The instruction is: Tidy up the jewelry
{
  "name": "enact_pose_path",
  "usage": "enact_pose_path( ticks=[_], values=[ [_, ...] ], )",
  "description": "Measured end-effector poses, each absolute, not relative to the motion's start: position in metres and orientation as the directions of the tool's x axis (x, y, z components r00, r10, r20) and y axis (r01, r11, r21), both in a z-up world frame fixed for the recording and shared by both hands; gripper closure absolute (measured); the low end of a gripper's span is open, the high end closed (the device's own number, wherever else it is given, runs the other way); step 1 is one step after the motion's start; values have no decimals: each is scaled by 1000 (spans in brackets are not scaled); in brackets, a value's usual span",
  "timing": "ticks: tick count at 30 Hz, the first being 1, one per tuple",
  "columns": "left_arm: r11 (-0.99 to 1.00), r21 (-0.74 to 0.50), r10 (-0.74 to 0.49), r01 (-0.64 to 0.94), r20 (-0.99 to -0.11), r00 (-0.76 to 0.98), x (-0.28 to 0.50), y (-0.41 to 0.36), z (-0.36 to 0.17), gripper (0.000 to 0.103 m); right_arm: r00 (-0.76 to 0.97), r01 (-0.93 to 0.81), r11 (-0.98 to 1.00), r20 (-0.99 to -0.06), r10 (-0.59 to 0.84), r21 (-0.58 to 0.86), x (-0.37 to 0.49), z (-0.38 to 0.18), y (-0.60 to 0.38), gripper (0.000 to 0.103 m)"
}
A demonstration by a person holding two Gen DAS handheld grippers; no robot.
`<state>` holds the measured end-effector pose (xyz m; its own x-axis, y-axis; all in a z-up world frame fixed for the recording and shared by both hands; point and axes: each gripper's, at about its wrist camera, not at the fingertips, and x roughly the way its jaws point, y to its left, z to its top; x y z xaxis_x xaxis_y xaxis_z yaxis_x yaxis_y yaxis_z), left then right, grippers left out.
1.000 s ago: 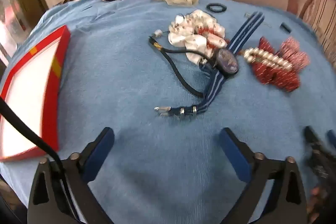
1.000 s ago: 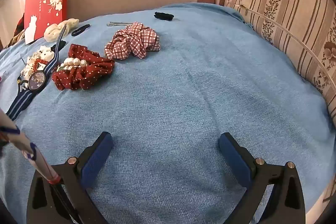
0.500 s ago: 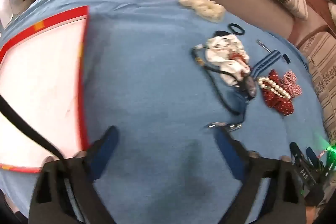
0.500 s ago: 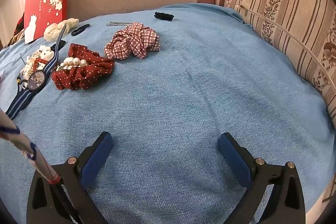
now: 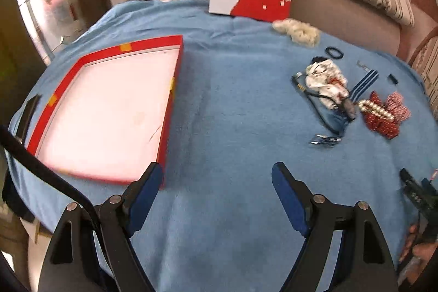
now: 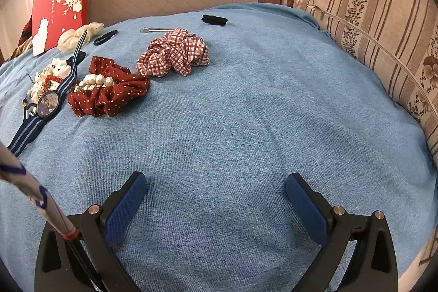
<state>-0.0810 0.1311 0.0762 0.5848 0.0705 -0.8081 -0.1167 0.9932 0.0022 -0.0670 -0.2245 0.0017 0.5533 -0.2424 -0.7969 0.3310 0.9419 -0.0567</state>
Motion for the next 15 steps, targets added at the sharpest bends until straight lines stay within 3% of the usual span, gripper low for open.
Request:
enact_pose_path(
  ticks=[5,11,15],
  values=[
    [992,-19,59,-127,-811,582,-111,114,81,22,520,277,948,-806,-284,-155,-75,23,-210,1],
    [996,21,66,-88,-832,551,-133,90,68,21,675,210,972,-703,-225,-110,-122,76,-182,3],
    [998,7,37,-56,-835,549,-141,80,71,21,688,173,984,-710,-150,-40,-134,87,-169,3]
  ],
)
